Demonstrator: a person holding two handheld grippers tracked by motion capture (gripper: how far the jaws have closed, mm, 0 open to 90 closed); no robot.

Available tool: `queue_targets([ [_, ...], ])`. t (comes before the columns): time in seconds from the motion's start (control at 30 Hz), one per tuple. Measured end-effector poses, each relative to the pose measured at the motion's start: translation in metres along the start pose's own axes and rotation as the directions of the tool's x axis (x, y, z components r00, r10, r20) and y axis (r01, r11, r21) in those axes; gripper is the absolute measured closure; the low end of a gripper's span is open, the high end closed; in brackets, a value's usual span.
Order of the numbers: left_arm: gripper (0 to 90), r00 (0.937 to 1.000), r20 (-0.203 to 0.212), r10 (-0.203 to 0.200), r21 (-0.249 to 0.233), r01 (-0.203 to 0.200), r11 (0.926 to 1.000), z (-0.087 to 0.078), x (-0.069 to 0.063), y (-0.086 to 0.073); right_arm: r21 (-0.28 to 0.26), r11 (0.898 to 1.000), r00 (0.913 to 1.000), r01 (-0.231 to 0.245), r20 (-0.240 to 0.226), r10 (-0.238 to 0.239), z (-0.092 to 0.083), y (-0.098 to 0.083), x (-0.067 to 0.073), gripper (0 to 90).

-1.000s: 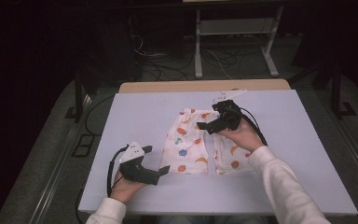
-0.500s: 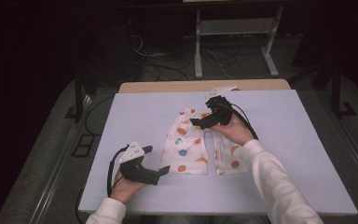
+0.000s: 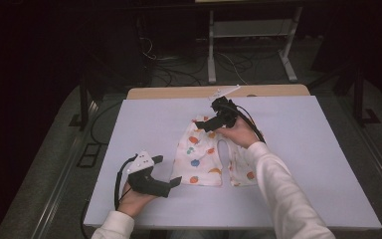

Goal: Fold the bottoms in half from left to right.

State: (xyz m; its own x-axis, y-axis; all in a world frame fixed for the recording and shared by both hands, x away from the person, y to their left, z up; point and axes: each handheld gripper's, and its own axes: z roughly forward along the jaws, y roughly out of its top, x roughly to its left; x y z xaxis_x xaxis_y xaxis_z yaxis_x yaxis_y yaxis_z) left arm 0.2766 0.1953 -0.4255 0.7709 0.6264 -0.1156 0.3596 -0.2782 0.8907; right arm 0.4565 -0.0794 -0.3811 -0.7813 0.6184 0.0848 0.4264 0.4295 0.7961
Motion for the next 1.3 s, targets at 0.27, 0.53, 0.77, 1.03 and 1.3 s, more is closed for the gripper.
queue_targets([
  [0.27,0.0,0.9999,0.011,0.003,0.004,-0.003,1.0,0.002,0.0,0.0,0.004,1.0,0.9998,-0.019,0.004,0.019,0.017,0.006,-0.005,0.0],
  [0.53,0.0,0.9999,0.013,-0.001,0.0,0.001,1.0,0.001,0.001,0.0,0.022,0.999,0.9994,-0.03,0.019,0.03,0.032,0.01,-0.009,0.0],
  [0.77,0.0,0.9999,0.014,-0.006,-0.004,0.006,1.0,0.001,0.0,0.0,0.025,0.999,0.9993,-0.029,0.027,0.028,0.039,0.015,-0.014,0.0],
  [1.03,0.0,0.9998,0.017,-0.007,-0.006,0.007,1.0,0.001,0.001,0.0,0.003,0.998,0.9979,-0.056,0.034,0.056,0.047,0.02,-0.024,0.0],
  [1.3,0.0,0.9997,0.022,-0.006,-0.002,0.007,1.0,0.002,0.002,0.0,-0.026,0.997,0.9957,-0.073,0.056,0.074,0.057,0.018,-0.031,0.0],
])
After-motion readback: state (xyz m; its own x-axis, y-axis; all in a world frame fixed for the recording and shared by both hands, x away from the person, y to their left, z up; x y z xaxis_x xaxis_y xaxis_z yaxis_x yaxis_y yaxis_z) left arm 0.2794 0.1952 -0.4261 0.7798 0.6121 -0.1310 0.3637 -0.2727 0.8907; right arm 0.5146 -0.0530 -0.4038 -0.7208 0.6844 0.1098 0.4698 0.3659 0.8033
